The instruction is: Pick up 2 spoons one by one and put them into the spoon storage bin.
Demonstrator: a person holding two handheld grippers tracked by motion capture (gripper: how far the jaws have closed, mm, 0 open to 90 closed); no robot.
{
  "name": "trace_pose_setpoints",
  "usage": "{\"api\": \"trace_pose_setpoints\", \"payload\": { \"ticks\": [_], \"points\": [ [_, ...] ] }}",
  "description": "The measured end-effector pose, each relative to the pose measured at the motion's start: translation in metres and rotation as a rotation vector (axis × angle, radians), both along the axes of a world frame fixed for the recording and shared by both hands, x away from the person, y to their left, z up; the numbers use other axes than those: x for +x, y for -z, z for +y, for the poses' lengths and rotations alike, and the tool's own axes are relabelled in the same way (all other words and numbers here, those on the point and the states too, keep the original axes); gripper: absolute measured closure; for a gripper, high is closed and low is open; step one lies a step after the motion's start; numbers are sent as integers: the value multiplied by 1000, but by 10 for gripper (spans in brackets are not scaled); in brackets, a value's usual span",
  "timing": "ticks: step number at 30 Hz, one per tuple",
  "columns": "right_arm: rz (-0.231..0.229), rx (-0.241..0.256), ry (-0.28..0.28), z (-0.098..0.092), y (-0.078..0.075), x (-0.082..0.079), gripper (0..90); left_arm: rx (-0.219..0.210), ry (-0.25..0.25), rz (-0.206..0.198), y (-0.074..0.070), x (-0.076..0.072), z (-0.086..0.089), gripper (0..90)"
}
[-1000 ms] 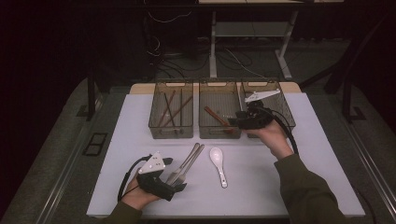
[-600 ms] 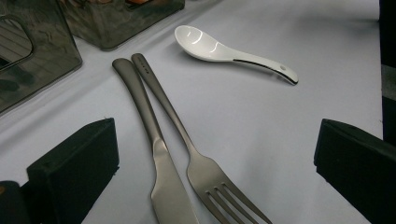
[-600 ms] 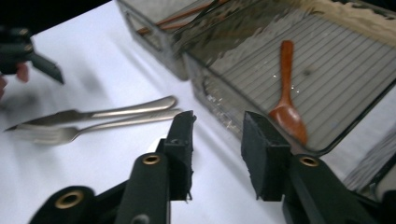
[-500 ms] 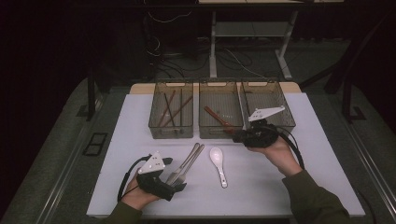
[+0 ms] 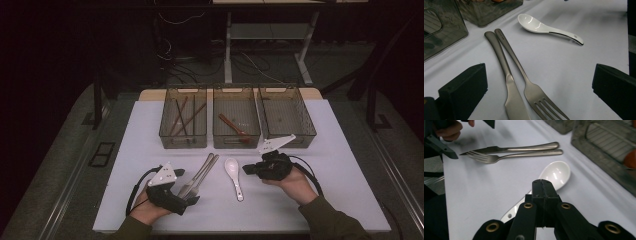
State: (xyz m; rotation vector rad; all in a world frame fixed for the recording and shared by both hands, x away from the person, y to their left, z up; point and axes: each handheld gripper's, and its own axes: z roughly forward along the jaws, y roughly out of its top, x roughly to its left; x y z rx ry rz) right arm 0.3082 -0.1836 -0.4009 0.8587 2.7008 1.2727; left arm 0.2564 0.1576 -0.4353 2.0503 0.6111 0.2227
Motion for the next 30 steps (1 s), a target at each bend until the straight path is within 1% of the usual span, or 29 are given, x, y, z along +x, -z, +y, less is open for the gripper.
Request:
{"api": "trace_pose_setpoints", "payload": {
  "ticks": [2,10,12,17,19,23,26,30],
  "points": [
    [4,-5,-14,6,3,-2,891,1,0,0,0,0,0,0],
    [20,-52,-78,30,17,-12,891,1,1,0,0,0,0,0],
    [30,-64,-92,38,21,-16,891,0,1,0,0,0,0,0],
    [32,-112,-119,53,30,-20,892,1,2,-1,0,0,0,0],
    [10,-145,-130,55,33,-21,891,2,2,-3,0,0,0,0],
    [-2,-183,-135,55,36,-21,891,1,2,-4,0,0,1,0],
    [-14,-201,-136,54,36,-20,892,1,2,-3,0,0,0,0],
    [-28,-225,-121,52,36,-20,892,1,2,-4,0,0,1,0]
  ]
}}
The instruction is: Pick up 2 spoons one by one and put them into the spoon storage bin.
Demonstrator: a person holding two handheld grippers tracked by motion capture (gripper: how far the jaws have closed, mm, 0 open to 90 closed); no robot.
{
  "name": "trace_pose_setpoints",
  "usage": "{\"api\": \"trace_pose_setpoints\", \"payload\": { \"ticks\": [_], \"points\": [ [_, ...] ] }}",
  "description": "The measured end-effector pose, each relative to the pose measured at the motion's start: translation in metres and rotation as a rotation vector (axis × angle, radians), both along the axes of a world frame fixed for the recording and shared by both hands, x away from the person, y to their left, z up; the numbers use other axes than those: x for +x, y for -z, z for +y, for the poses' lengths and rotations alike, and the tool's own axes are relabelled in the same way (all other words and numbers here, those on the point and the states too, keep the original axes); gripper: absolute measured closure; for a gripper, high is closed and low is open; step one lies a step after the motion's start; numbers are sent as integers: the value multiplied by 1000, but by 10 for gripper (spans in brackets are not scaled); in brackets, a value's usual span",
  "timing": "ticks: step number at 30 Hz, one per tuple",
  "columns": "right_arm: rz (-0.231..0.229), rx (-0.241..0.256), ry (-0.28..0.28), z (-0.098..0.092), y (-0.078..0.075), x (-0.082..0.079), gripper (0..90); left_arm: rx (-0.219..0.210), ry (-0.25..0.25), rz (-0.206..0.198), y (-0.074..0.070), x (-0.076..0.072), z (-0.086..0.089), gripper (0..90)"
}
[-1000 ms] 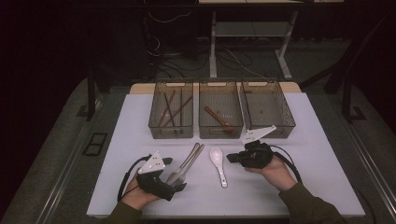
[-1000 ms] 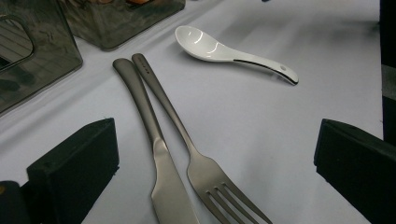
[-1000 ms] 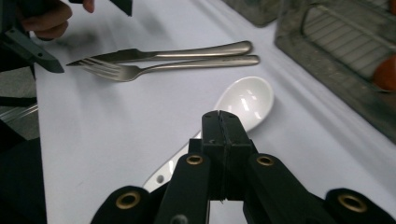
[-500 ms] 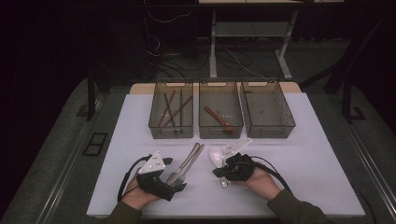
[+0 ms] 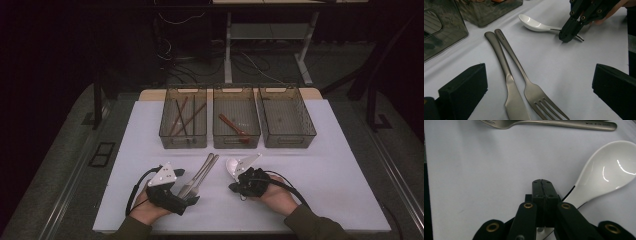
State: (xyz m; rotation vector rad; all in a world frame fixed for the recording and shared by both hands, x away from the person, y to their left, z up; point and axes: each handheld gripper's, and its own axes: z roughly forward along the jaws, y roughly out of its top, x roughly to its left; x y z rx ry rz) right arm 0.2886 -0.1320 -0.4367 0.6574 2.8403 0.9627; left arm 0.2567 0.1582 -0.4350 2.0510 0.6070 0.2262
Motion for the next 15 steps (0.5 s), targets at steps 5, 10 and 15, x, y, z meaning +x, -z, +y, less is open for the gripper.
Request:
{"api": "trace_pose_setpoints", "payload": {
  "ticks": [5,10,15],
  "points": [
    [8,-10,16,-4,1,1,892,0,1,-1,0,0,0,0],
    [0,-22,25,-9,0,4,892,0,0,0,0,0,0,0],
    [10,-26,31,-12,-1,4,892,-2,-2,0,0,0,0,0]
  ]
}}
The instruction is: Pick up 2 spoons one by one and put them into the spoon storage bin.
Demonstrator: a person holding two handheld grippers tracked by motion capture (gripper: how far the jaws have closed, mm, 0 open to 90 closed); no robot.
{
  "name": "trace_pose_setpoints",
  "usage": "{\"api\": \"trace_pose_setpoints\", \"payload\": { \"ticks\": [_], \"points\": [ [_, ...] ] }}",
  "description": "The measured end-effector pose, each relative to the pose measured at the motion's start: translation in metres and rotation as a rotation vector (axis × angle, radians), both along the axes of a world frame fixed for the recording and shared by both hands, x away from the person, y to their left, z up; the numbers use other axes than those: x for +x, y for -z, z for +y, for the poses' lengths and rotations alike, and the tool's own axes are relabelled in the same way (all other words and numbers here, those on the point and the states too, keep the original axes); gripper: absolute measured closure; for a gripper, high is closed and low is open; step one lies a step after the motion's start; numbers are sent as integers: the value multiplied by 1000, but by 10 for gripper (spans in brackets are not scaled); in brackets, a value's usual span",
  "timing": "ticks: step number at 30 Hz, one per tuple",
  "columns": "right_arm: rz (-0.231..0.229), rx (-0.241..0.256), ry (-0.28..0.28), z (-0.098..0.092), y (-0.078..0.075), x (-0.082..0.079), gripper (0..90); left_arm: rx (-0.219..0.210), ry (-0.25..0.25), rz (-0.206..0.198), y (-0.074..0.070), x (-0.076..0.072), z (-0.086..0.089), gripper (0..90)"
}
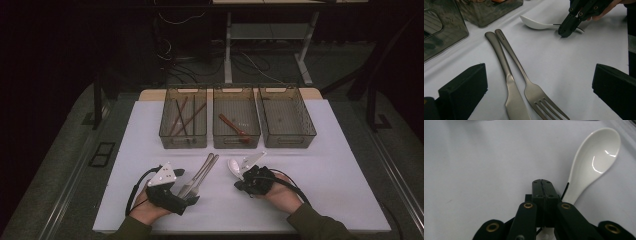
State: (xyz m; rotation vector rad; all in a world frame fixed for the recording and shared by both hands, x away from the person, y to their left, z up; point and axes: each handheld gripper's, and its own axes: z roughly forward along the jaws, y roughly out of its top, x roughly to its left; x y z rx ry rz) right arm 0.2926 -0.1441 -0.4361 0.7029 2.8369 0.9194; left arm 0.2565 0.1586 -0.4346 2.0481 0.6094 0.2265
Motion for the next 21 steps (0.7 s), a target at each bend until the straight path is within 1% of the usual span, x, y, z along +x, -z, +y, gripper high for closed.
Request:
{"api": "trace_pose_setpoints", "payload": {
  "ticks": [1,3,5,6,7,8,9,10,11,14,15,16,17,19,20,21],
  "points": [
    [-11,-10,1,-2,0,1,892,-1,-1,0,0,0,0,0],
    [0,-7,6,-4,-1,1,892,-1,-2,2,0,0,0,0],
    [-6,-14,10,-7,-1,2,891,1,-1,1,0,0,0,0],
    [5,-7,10,-8,-1,1,892,-1,-3,1,0,0,0,0],
    [7,-9,10,-9,-1,1,891,-2,-4,2,0,0,0,0],
    [-1,-21,5,-10,-1,1,892,-3,-4,2,0,0,0,0],
    [10,-14,8,-10,-1,-1,892,-1,-4,1,0,0,0,0],
    [-4,-29,6,-12,-1,0,892,-1,-4,2,0,0,1,0],
    [4,-25,12,-13,-1,-1,891,0,-4,2,0,0,1,0],
    [0,-27,20,-20,-2,-1,891,-2,-5,2,0,0,0,0],
    [6,-21,26,-22,-2,-2,892,-2,-4,2,0,0,0,0],
    [2,-27,29,-24,-2,-2,892,-3,-5,2,0,0,0,0],
    [10,-24,34,-26,-2,-2,892,-2,-4,2,0,0,0,0],
    [9,-32,37,-30,-2,-3,892,-2,-4,2,0,0,0,0],
    [17,-25,42,-31,-1,-4,892,-1,-3,2,0,0,0,0],
    [11,-31,41,-33,-1,-3,892,-2,-4,2,0,0,0,0]
  ]
}}
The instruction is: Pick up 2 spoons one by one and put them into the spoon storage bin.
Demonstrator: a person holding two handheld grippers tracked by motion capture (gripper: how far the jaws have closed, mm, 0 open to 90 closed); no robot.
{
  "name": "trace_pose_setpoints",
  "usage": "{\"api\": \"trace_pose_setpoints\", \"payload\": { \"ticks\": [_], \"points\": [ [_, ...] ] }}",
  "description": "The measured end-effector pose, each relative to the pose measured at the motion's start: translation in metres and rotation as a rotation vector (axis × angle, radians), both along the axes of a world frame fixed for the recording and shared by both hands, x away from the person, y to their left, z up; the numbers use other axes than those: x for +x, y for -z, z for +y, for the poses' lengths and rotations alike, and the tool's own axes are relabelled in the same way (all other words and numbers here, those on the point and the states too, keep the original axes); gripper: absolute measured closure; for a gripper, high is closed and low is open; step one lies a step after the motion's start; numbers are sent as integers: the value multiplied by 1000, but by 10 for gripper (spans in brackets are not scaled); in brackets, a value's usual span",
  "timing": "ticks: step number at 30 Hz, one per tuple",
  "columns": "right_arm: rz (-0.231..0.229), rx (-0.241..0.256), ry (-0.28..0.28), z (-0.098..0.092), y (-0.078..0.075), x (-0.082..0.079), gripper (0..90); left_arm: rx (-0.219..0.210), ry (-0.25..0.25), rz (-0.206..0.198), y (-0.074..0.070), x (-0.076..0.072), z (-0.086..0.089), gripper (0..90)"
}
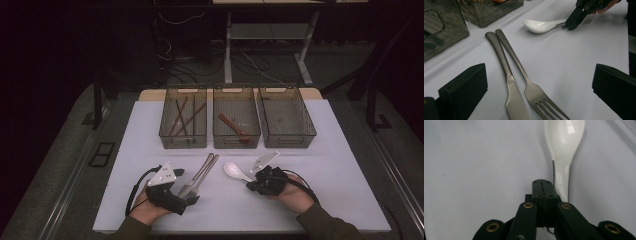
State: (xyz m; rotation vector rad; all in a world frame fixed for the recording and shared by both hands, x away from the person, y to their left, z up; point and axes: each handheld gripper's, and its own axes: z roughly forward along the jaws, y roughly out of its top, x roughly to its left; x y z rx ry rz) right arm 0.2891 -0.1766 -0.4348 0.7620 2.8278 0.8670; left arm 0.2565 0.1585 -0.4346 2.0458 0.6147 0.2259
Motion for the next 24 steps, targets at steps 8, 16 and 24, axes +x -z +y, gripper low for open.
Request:
{"api": "trace_pose_setpoints", "payload": {
  "ticks": [8,16,24],
  "points": [
    [-15,-25,49,-17,-1,2,892,-2,-1,0,0,0,0,0],
    [-8,15,83,-28,-4,10,891,-1,1,0,0,0,0,0],
    [-6,123,70,-24,-17,27,651,3,2,3,1,1,-1,0]
  ]
}}
